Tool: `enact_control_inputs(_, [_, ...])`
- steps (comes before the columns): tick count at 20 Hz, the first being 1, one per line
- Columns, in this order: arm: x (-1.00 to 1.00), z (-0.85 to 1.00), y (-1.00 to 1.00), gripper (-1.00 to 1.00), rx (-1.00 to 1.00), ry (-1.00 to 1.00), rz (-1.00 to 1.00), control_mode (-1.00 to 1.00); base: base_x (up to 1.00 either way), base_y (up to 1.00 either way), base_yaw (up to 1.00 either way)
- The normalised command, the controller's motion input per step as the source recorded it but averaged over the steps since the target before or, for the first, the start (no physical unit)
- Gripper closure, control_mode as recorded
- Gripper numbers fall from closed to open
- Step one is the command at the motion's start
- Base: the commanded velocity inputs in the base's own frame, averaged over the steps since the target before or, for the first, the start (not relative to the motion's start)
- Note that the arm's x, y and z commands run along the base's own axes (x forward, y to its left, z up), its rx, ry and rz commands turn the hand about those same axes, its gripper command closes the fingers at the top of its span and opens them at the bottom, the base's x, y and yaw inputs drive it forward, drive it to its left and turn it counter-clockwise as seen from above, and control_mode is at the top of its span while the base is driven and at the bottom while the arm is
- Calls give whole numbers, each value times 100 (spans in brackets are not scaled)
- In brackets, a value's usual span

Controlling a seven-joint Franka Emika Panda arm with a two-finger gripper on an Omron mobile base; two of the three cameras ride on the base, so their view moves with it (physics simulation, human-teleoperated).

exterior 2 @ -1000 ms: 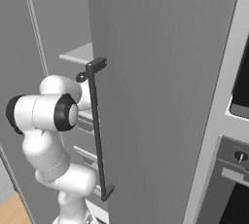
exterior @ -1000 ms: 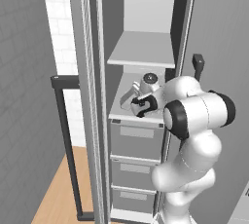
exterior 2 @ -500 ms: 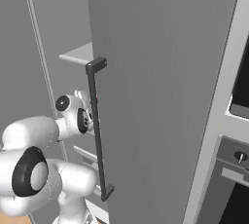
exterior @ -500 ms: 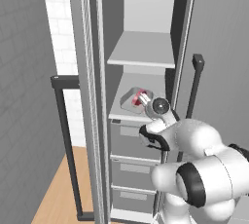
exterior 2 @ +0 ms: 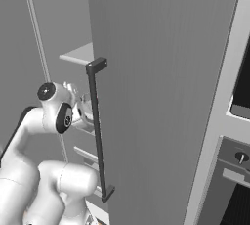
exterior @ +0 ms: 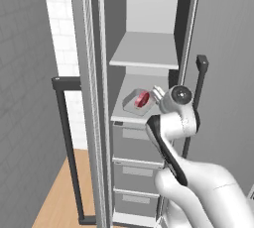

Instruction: Take the meat container that has the steak and place it on the second highest rack of the freezer. Then take the vegetable container that has the sweet potato and cucumber and place it on the highest rack of the freezer.

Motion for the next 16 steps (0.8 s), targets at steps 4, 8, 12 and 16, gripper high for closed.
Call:
enact_control_inputs(4, [-99, 94, 13, -100, 0, 13, 0, -100, 0, 0, 0])
enact_control_inputs(8, [-100, 65, 19, -100, 0, 11, 0, -100, 0, 0, 0])
enact_control_inputs(12, [-98, 11, 1, -100, 0, 1, 0, -100, 0, 0, 0])
enact_control_inputs(16, [-19, -16, 14, -100, -5, 4, 0, -100, 0, 0, 0])
